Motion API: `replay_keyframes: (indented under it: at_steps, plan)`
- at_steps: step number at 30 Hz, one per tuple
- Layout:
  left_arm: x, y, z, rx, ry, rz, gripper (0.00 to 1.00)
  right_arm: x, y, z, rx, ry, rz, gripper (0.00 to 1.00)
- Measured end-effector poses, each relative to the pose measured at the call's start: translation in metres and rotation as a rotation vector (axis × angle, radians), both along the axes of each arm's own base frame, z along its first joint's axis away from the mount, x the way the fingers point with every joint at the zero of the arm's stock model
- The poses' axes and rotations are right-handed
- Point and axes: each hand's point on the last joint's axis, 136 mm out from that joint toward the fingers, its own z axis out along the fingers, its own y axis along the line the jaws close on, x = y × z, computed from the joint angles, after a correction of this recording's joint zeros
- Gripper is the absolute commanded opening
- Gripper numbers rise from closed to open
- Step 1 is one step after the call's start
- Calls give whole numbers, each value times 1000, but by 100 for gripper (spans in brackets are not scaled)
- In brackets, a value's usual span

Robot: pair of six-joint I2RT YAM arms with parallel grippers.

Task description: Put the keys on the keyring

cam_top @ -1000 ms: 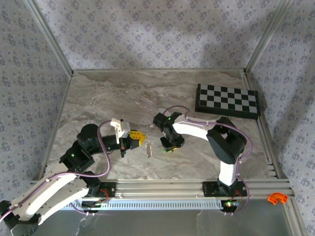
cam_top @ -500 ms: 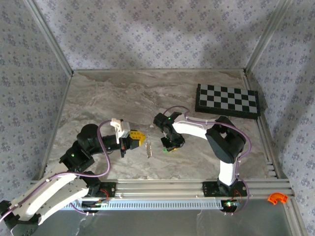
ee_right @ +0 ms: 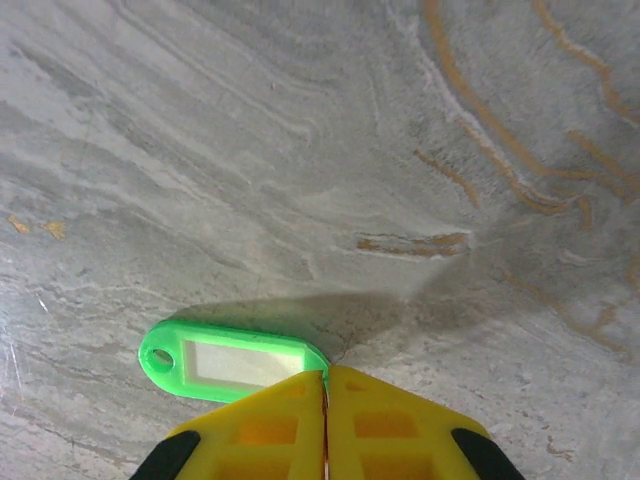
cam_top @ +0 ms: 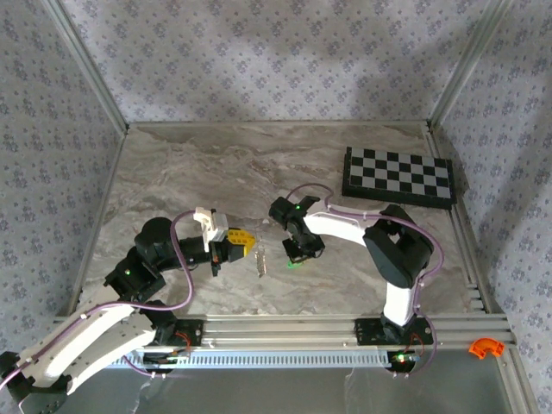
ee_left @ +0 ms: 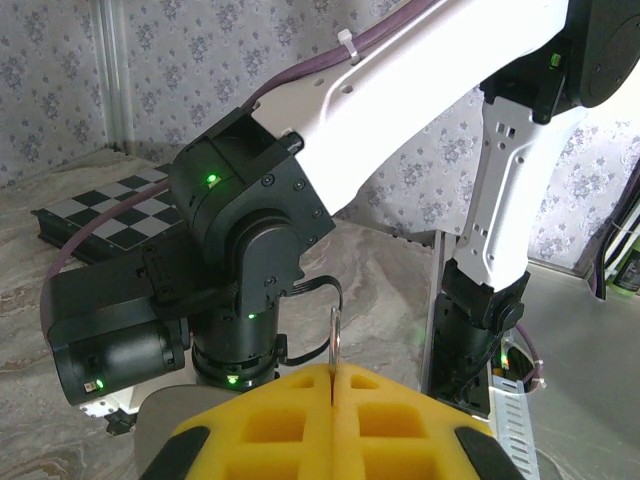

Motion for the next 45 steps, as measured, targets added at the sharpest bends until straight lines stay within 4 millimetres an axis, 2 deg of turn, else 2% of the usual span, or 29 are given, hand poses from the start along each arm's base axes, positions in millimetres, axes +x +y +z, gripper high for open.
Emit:
replay_keyframes:
  at_steps: [7, 13, 20, 24, 37, 45]
  plan:
    - [0, 0, -1, 2, 1, 0, 0, 0, -6, -1, 30, -115, -42, 6]
    - [0, 0, -1, 3, 3, 0, 0, 8, -5, 0, 166, -299, -138, 2]
    - [-1, 0, -1, 1, 3, -8, 0, 18, 18, 14, 284, -493, -126, 2]
    - [-3, 1, 1, -5, 1, -11, 0, 19, 20, 19, 335, -559, -133, 3]
    - [-9, 6, 9, -27, -16, -14, 0, 21, 20, 14, 385, -595, -151, 8]
    - [-10, 7, 10, -31, -21, -14, 0, 10, 3, 5, 359, -575, -156, 12]
